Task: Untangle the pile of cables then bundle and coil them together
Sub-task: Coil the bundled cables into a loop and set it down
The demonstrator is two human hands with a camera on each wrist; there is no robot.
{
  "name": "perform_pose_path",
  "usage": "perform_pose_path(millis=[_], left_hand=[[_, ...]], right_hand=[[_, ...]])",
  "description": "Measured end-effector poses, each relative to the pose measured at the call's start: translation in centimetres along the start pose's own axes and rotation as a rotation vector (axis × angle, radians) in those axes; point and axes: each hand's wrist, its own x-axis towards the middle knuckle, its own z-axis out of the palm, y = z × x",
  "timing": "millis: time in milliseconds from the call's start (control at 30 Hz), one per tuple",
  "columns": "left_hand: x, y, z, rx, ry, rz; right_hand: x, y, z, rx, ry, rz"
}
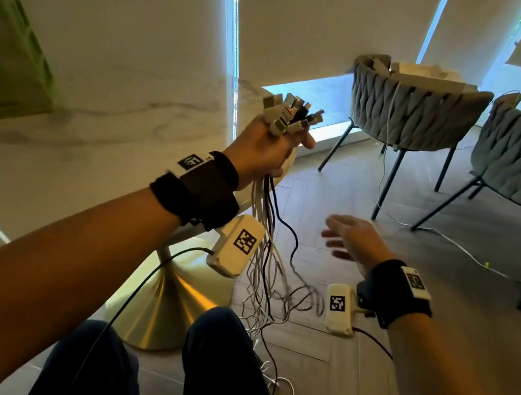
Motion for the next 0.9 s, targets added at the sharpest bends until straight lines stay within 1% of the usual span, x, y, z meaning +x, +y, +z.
perform_pose_path(millis=[33,100,167,233,300,433,533,600,700,733,767,800,833,867,900], left_hand=[[0.3,-0.4,0.4,-0.017,0.014,-0.01],[0.6,-1.0,1.3,-0.037,0.026,-0.008],[0.6,-1.4,2.2,-0.078,0.019,0.013],[0.4,-1.4,2.6,-0.166,0.014,-0.004],[0.5,-1.1,2.4,-0.278,0.004,-0.036],[0.7,-0.4,1.2,-0.475,-0.021,-0.06],[0.3,-1.4,0.6,-0.46,-0.001,-0.124],[0.2,-2.3,-0.1,-0.462,0.032,-0.214],[0.3,-2.9,-1.0,-0.46,0.008,-0.33],[0.1,-2.9,-1.0,-0.453,-0.014,-0.354],[0.0,-3.0,-1.1,-0.443,-0.034,-0.37],[-0.2,-3.0,-1.0,-0.423,-0.051,-0.381],[-0.4,-3.1,-0.9,-0.401,-0.066,-0.39],[-0.6,-3.2,-0.8,-0.385,-0.078,-0.397],[-0.7,-3.2,-0.8,-0.387,-0.083,-0.404]], right_hand=[[-0.6,-1.1,0.5,-0.025,-0.072,-0.112],[-1.7,-3.2,1.7,-0.017,-0.248,-0.275],[-2.4,-5.1,2.9,0.006,-0.403,-0.376],[-2.8,-6.4,4.1,-0.005,-0.454,-0.432],[-2.9,-6.6,5.5,-0.072,-0.401,-0.45],[-2.3,-4.3,7.7,-0.136,-0.348,-0.335],[-2.0,-3.3,8.1,-0.187,-0.342,-0.3],[-2.1,-3.2,7.9,-0.206,-0.358,-0.285],[-2.0,-3.5,6.6,-0.317,-0.409,-0.353],[-2.0,-4.1,5.8,-0.266,-0.416,-0.369],[-1.9,-5.0,4.9,-0.119,-0.397,-0.369],[-1.8,-6.2,4.2,0.085,-0.351,-0.374],[-1.9,-7.6,3.7,0.234,-0.284,-0.419],[-2.3,-9.3,3.4,0.296,-0.219,-0.486],[-2.6,-10.8,3.4,0.272,-0.177,-0.556]])
